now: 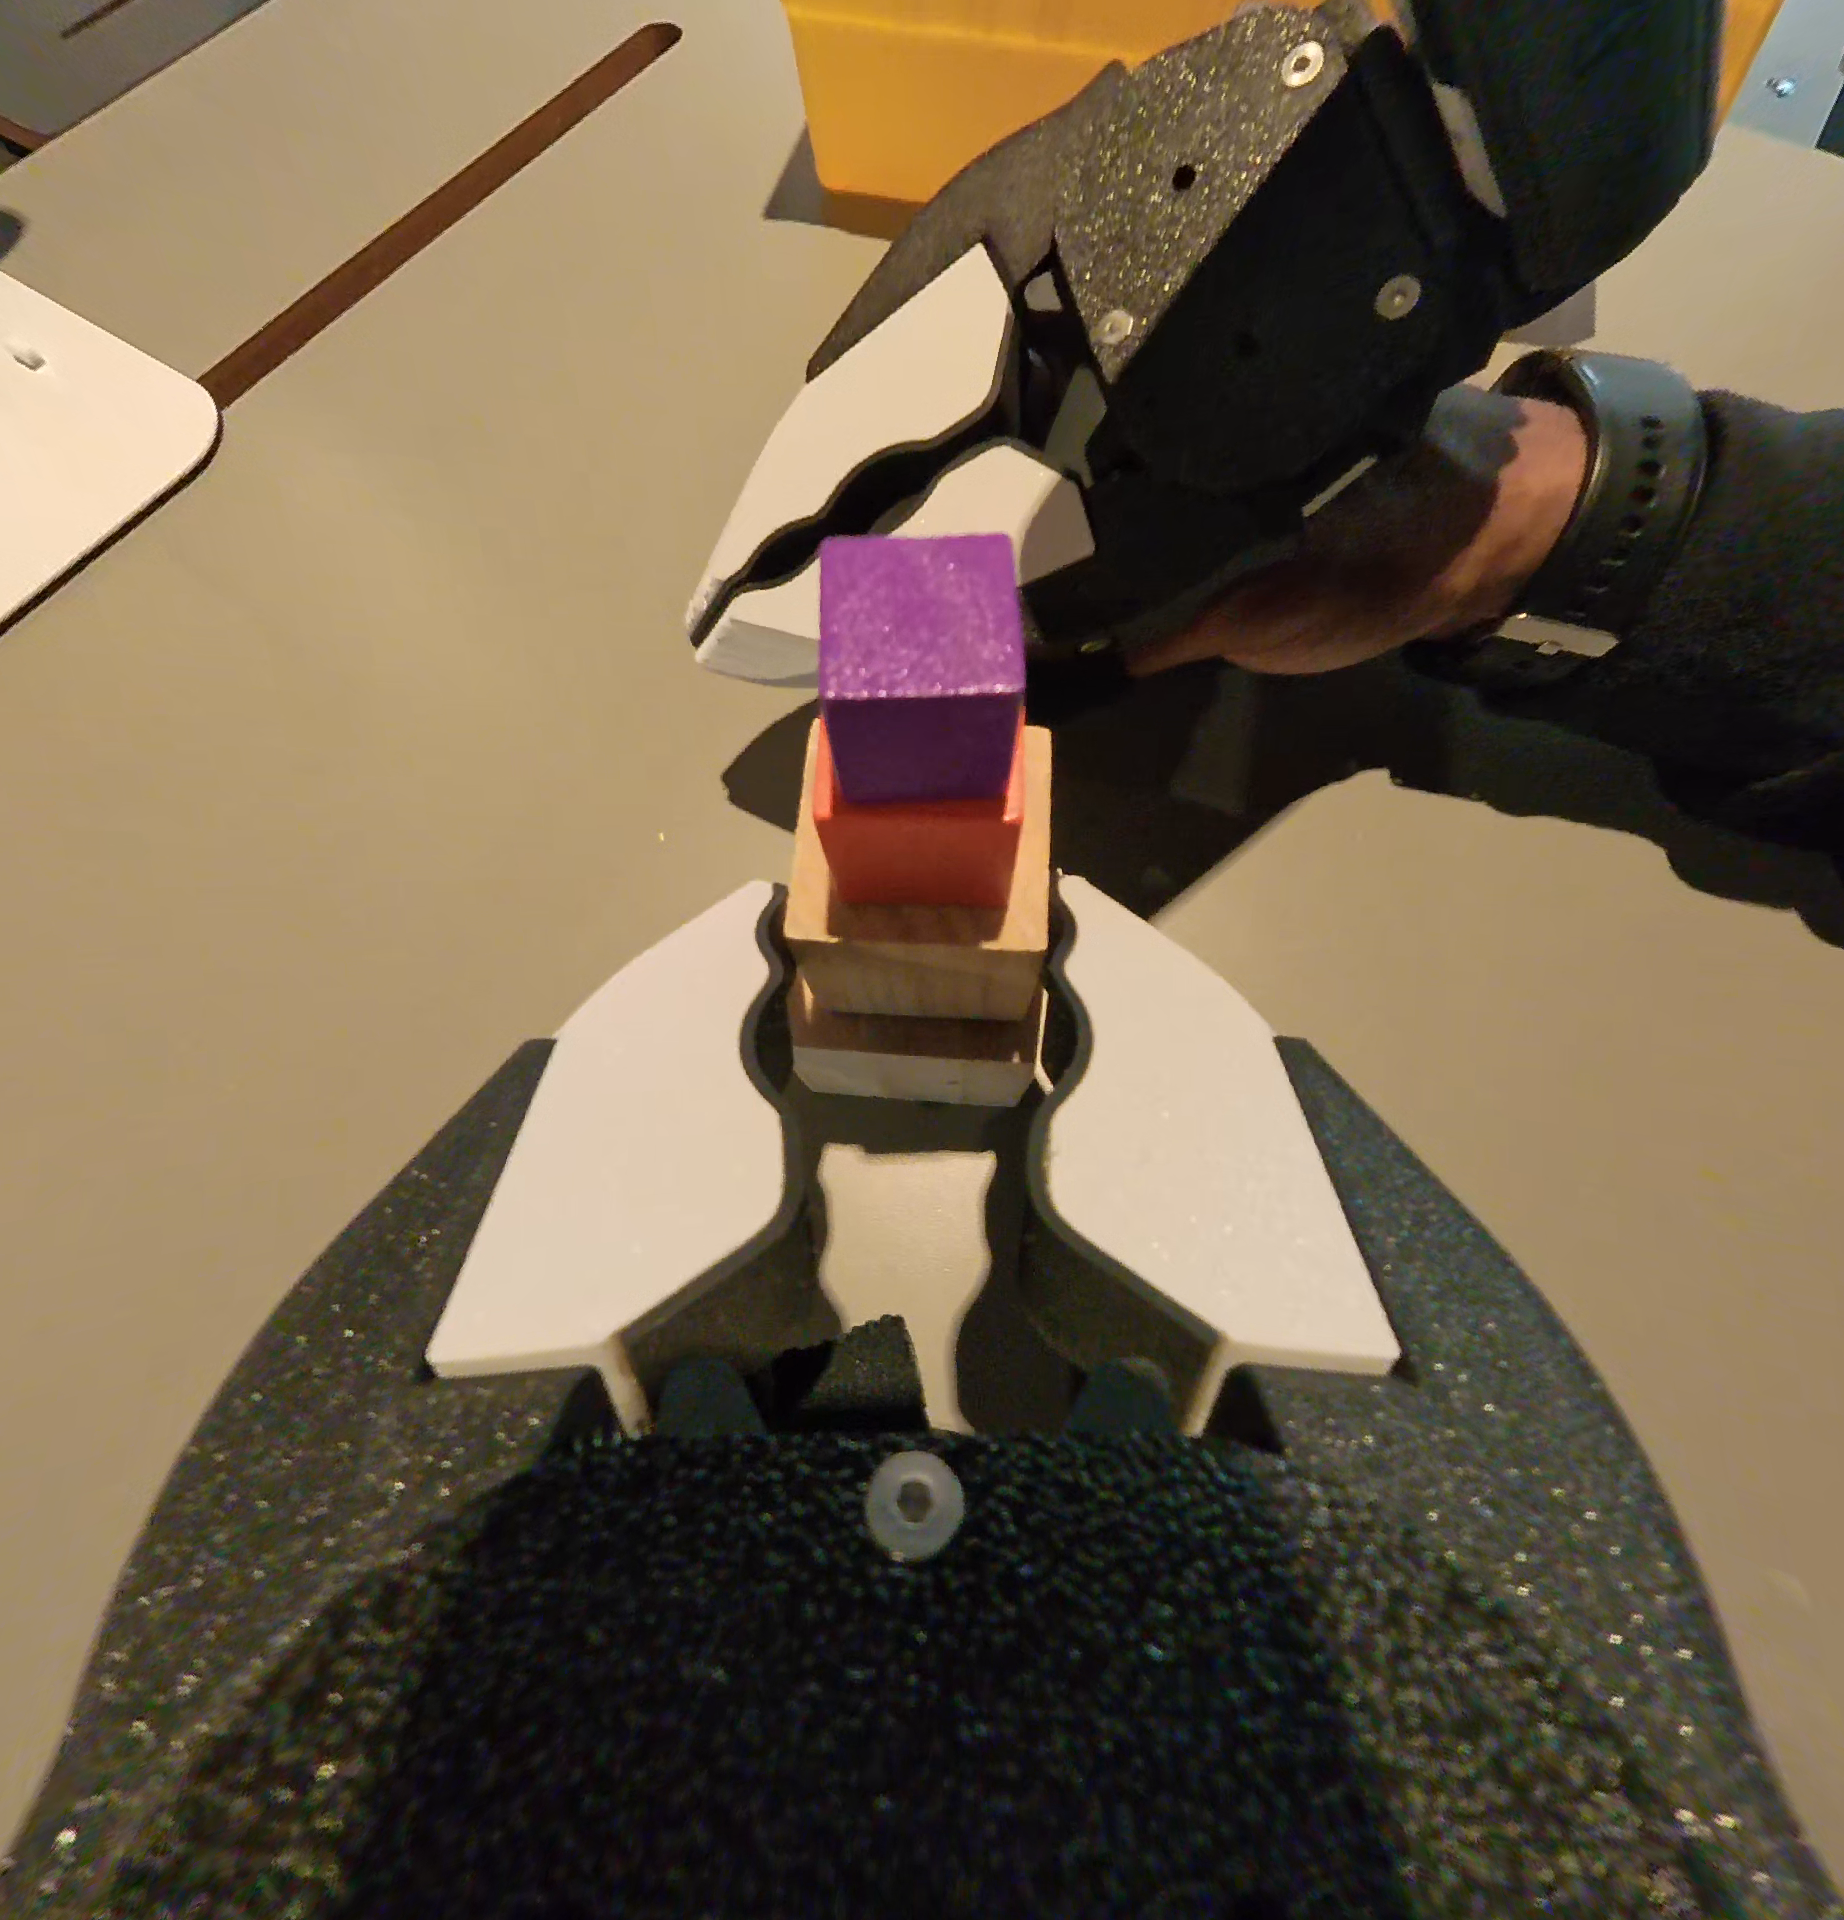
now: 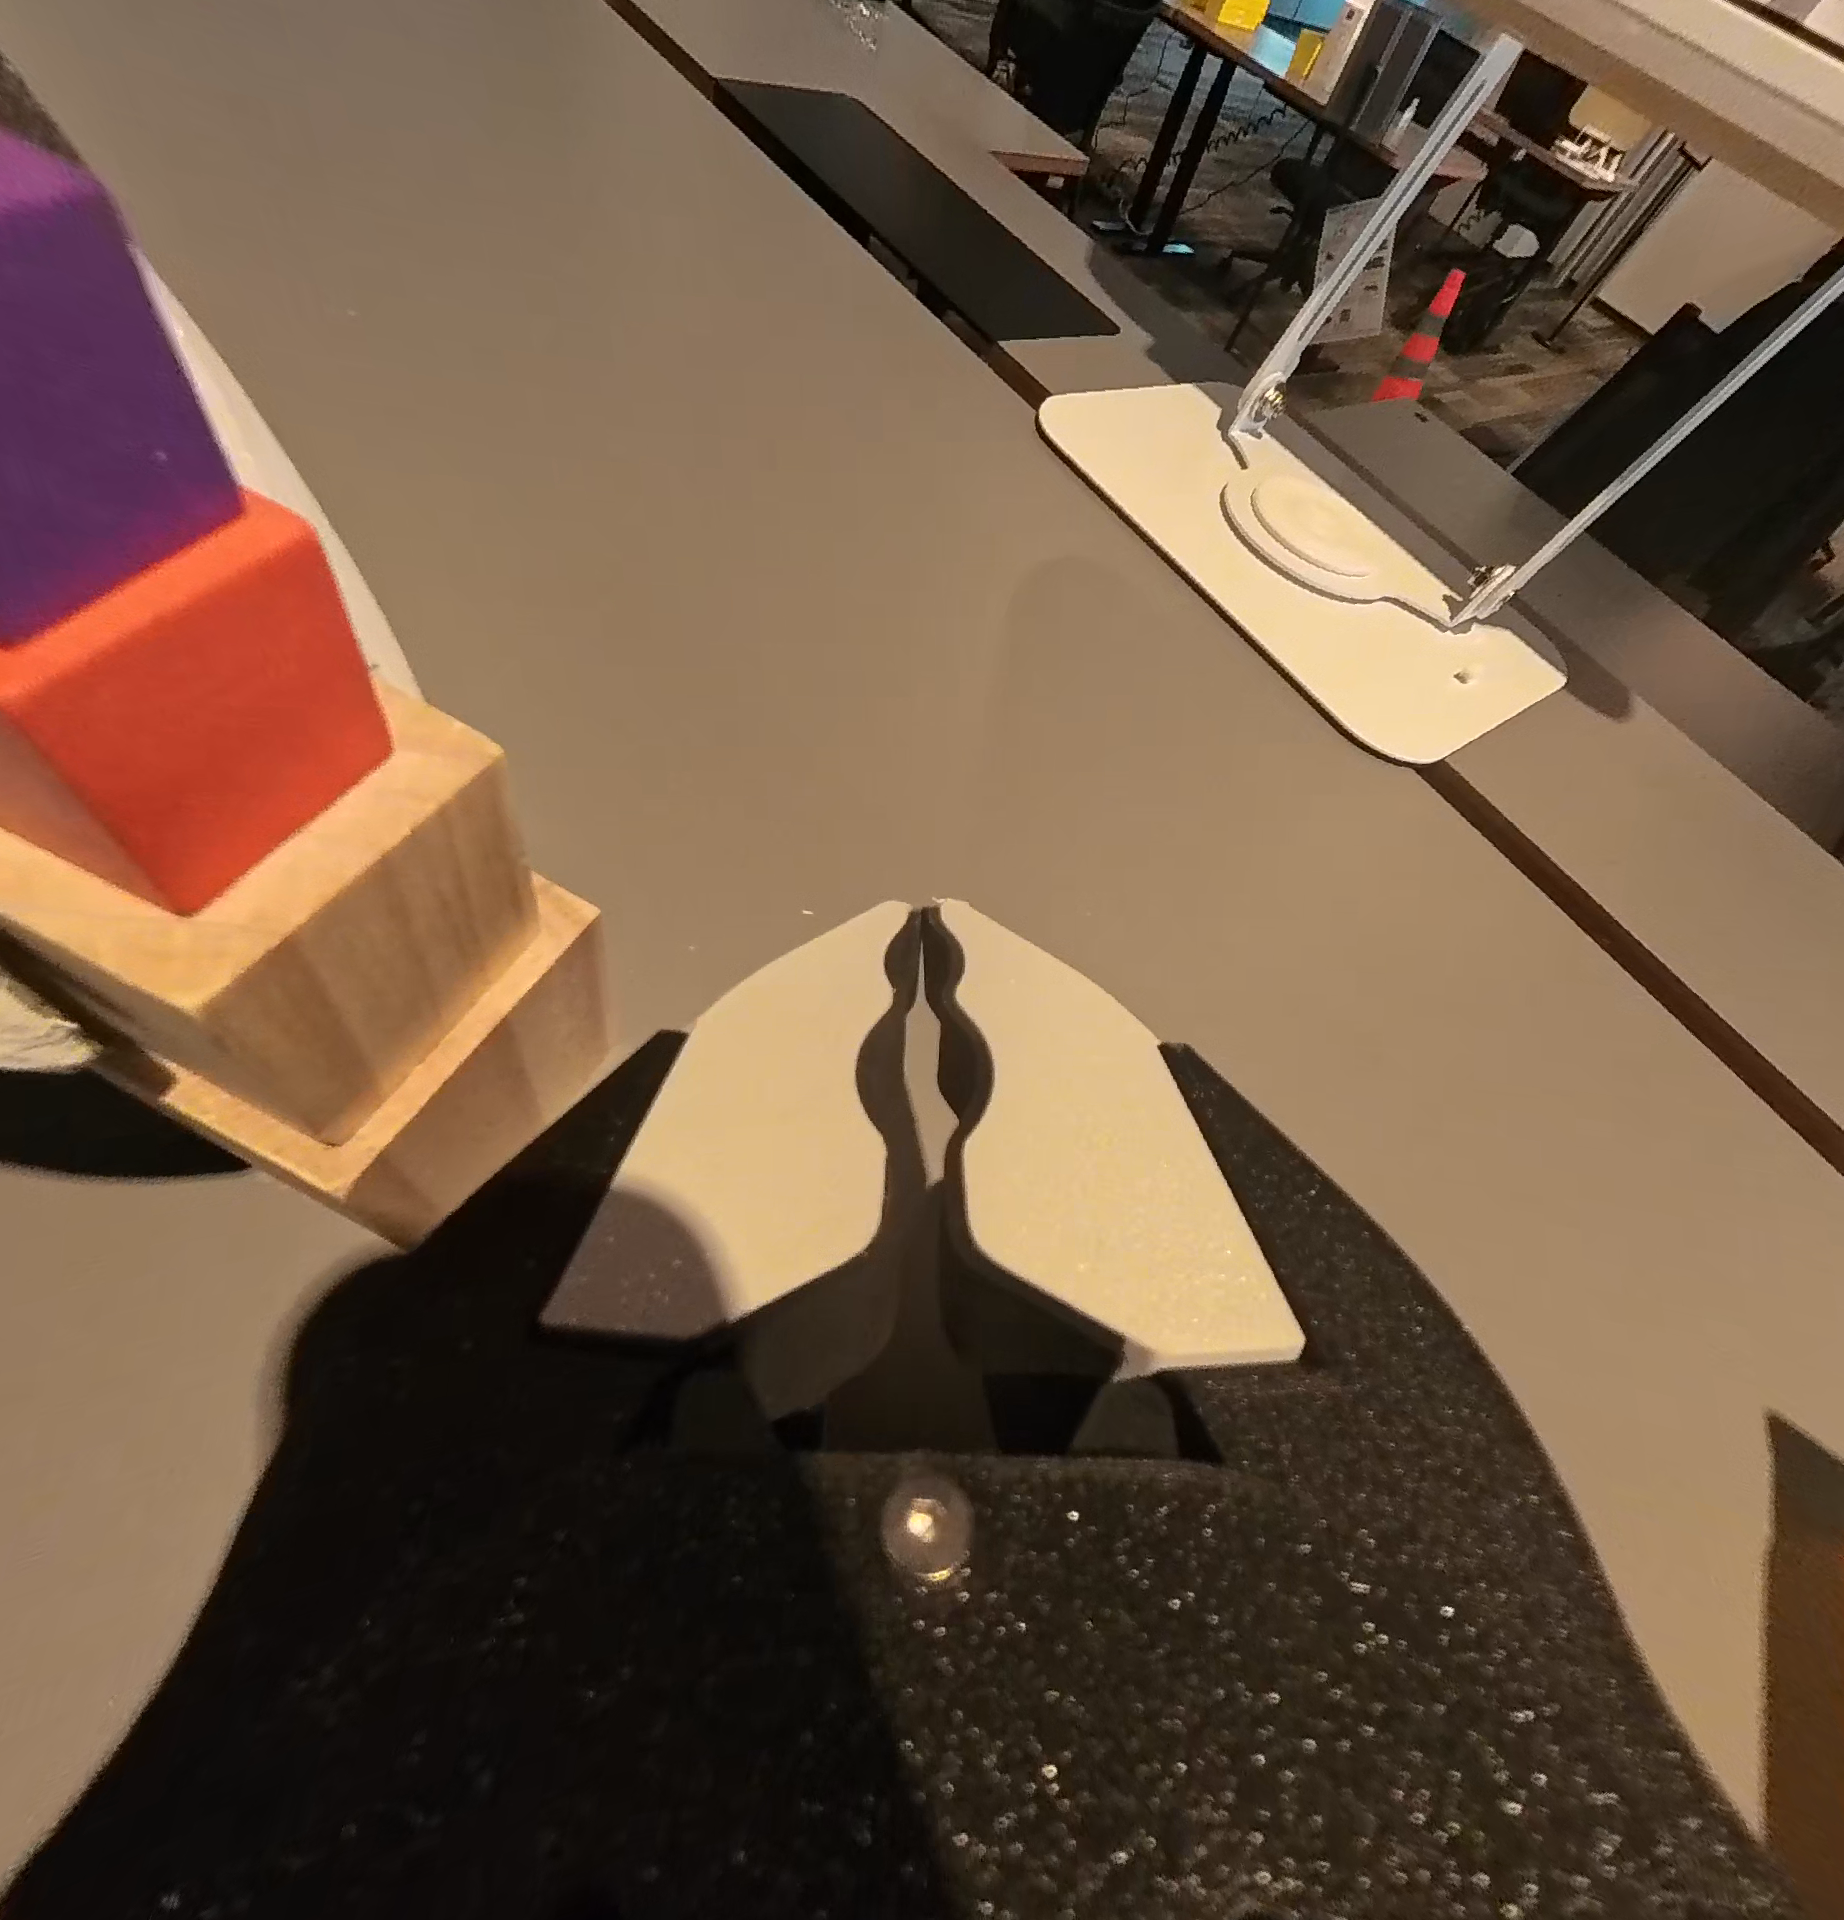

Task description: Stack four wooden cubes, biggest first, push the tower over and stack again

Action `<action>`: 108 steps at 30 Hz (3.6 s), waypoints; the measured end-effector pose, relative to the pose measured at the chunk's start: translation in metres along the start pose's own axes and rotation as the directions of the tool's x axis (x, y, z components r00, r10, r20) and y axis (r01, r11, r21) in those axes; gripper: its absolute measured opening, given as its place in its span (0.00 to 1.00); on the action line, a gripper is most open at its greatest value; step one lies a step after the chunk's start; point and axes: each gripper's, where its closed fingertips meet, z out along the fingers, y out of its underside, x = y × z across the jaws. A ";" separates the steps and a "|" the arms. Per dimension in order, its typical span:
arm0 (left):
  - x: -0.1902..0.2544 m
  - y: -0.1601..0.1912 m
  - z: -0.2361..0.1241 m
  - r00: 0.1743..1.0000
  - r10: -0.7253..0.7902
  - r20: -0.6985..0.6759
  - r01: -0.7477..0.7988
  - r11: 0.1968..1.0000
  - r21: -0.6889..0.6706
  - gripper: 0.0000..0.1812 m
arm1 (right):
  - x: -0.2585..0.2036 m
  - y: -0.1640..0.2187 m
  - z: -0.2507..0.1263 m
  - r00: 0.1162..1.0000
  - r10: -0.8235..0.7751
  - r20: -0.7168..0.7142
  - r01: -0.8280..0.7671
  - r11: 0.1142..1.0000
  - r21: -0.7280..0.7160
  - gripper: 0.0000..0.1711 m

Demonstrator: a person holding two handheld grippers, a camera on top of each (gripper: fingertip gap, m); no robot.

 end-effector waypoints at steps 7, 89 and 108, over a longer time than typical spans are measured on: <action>0.000 0.001 0.000 1.000 0.003 0.001 -0.003 1.000 0.001 0.25 | -0.001 0.000 0.000 1.000 -0.007 0.001 0.007 1.000 -0.003 0.00; -0.113 0.077 -0.059 0.900 -0.106 0.422 0.060 0.991 0.123 0.18 | 0.009 -0.006 -0.040 0.848 0.115 -0.517 -0.110 0.993 0.041 0.00; -0.117 0.077 -0.063 0.913 -0.213 0.348 0.157 0.971 0.182 0.18 | -0.059 -0.032 -0.014 0.932 -0.106 -0.347 0.108 0.994 -0.013 0.00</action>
